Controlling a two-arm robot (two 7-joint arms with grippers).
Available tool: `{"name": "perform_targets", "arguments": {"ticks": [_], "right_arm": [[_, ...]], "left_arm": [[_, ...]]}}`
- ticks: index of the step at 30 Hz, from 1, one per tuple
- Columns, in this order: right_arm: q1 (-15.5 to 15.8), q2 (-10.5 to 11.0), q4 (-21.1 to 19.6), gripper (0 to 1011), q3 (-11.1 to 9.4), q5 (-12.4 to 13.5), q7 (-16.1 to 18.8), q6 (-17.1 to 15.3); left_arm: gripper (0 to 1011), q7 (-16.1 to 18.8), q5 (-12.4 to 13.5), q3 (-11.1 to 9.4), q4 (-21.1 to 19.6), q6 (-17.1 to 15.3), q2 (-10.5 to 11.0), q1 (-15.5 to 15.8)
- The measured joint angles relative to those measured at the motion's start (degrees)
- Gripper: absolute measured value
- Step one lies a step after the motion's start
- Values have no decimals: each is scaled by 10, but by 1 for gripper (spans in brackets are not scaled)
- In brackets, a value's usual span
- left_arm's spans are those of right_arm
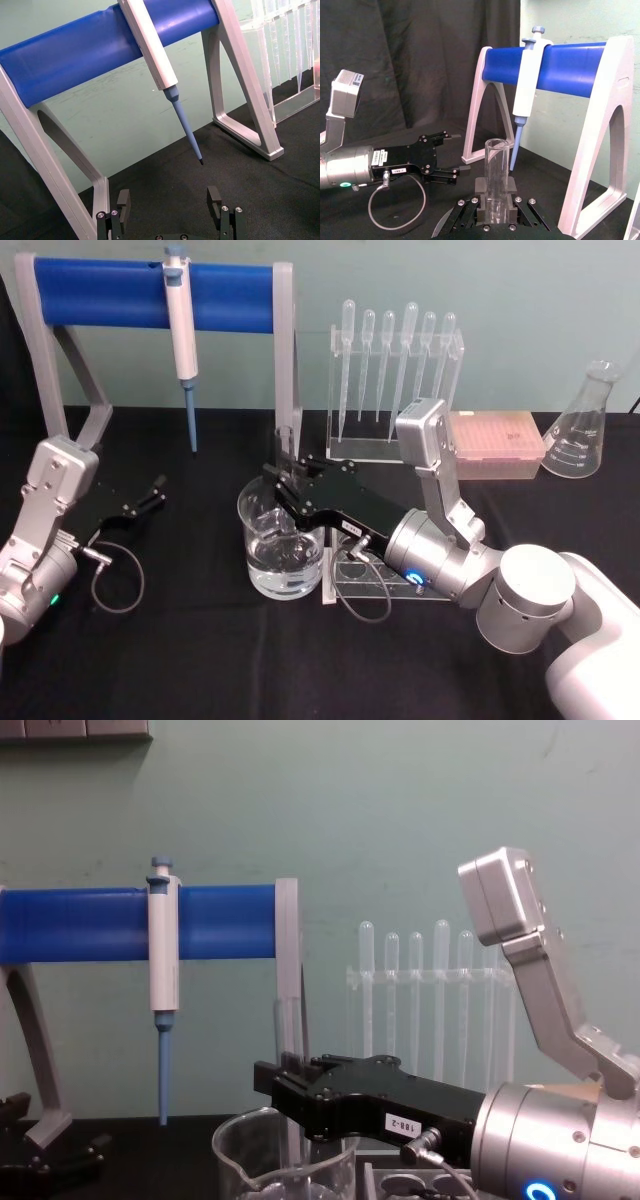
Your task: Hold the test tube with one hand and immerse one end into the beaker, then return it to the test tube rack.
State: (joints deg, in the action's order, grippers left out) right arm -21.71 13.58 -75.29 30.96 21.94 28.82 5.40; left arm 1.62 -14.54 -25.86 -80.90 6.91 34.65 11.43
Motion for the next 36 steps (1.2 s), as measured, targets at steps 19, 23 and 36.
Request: {"name": "perform_targets", "arguments": {"ticks": [19, 23, 36], "right_arm": [[-1, 0, 0, 225, 1, 1, 0, 0], [-1, 0, 0, 225, 1, 1, 0, 0], [-1, 0, 0, 225, 1, 1, 0, 0]], "left_arm": [[1000, 0, 0, 0, 0, 0, 0, 0], [1000, 0, 0, 0, 0, 0, 0, 0], [1000, 0, 0, 0, 0, 0, 0, 0]]}}
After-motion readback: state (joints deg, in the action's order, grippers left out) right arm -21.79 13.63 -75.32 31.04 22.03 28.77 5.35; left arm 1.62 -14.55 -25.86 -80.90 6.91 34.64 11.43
